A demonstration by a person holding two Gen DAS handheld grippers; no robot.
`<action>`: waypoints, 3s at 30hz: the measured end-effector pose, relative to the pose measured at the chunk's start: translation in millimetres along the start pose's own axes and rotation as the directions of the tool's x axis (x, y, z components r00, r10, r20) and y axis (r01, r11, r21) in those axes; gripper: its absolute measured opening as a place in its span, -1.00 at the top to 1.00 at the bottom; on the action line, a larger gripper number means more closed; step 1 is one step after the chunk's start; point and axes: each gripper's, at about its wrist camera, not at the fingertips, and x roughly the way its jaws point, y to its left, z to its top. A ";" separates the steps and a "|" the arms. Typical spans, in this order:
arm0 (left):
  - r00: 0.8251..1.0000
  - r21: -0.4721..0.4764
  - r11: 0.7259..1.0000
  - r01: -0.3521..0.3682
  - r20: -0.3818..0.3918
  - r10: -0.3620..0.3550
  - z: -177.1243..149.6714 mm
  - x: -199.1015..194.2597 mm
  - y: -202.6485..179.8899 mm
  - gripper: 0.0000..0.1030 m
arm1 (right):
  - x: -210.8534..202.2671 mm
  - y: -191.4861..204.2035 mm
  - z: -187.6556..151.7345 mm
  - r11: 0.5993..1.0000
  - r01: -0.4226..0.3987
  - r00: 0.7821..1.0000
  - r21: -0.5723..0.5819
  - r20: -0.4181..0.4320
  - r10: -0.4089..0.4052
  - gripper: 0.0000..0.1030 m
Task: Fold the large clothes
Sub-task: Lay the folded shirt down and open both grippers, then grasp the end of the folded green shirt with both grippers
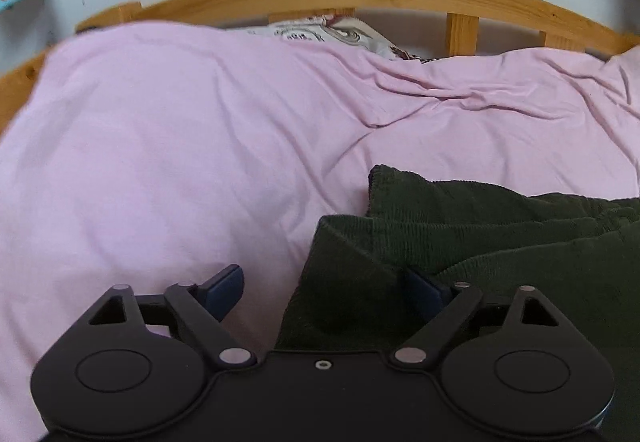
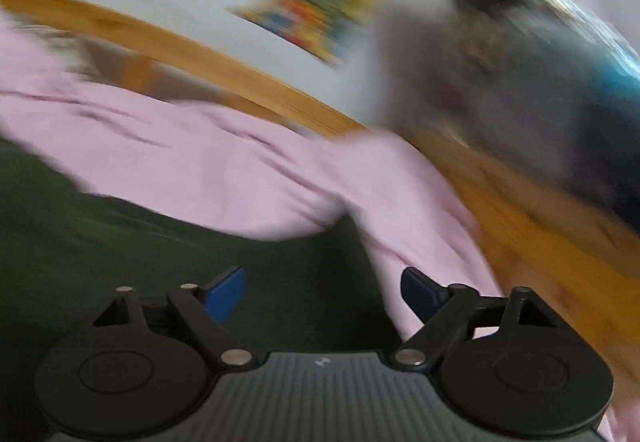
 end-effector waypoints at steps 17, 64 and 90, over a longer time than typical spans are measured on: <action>0.991 0.011 0.995 0.104 0.078 -0.104 -10.0 10.1 -6.6 -0.51 | 10.7 -53.5 -33.5 0.959 -0.023 0.969 0.284 -0.230 0.091 0.96; 0.938 -0.511 0.848 0.142 -0.205 -0.280 -93.2 -86.9 25.2 -0.98 | -52.8 -3.4 -7.5 0.818 -0.409 0.873 0.404 -0.089 0.480 -1.00; 0.951 -0.722 0.680 0.132 -0.101 -0.291 -108.3 -88.5 51.9 0.64 | -54.1 -121.3 -62.5 0.556 -0.077 0.899 0.828 -0.183 0.397 0.67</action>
